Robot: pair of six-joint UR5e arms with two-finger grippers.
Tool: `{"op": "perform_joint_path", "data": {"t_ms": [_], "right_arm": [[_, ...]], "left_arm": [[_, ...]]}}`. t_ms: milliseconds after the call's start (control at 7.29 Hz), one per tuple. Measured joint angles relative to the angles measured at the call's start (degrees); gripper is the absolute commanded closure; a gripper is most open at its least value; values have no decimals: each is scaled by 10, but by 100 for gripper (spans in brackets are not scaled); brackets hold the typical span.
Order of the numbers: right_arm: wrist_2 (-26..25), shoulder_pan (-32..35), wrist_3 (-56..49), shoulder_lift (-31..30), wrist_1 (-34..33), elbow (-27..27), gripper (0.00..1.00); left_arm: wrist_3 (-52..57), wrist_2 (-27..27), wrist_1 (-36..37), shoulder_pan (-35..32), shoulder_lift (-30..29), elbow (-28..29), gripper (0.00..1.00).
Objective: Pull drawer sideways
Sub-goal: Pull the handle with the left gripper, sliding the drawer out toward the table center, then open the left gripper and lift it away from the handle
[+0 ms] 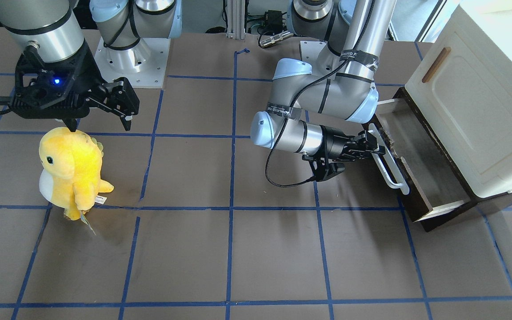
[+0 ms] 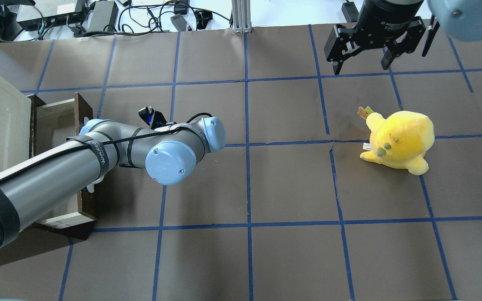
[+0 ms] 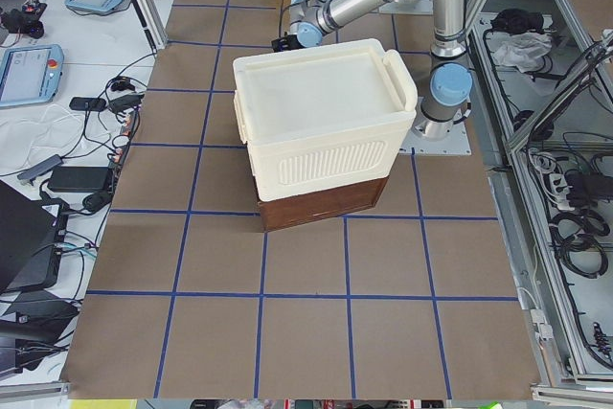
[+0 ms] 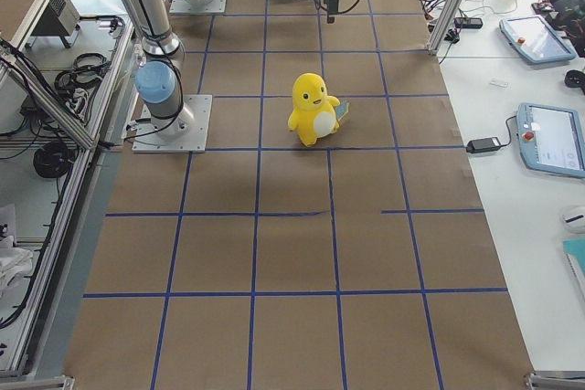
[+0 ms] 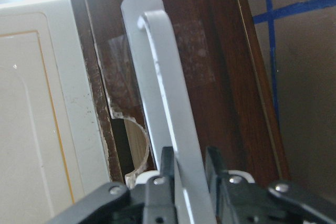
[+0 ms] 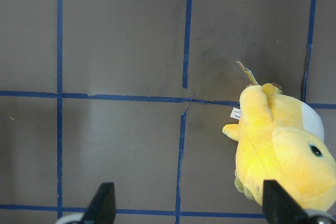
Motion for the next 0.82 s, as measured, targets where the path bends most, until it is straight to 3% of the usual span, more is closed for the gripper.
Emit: {"op": "perform_joint_path", "data": {"t_ms": [411, 548, 823], "right_arm": [[0, 0, 0, 0, 0, 0, 0], [0, 0, 0, 0, 0, 0, 0], [0, 0, 0, 0, 0, 0, 0]], "left_arm": [[5, -5, 1, -2, 4, 15, 38], [17, -28, 0, -6, 4, 38, 37], [56, -126, 0, -15, 11, 103, 33]]}}
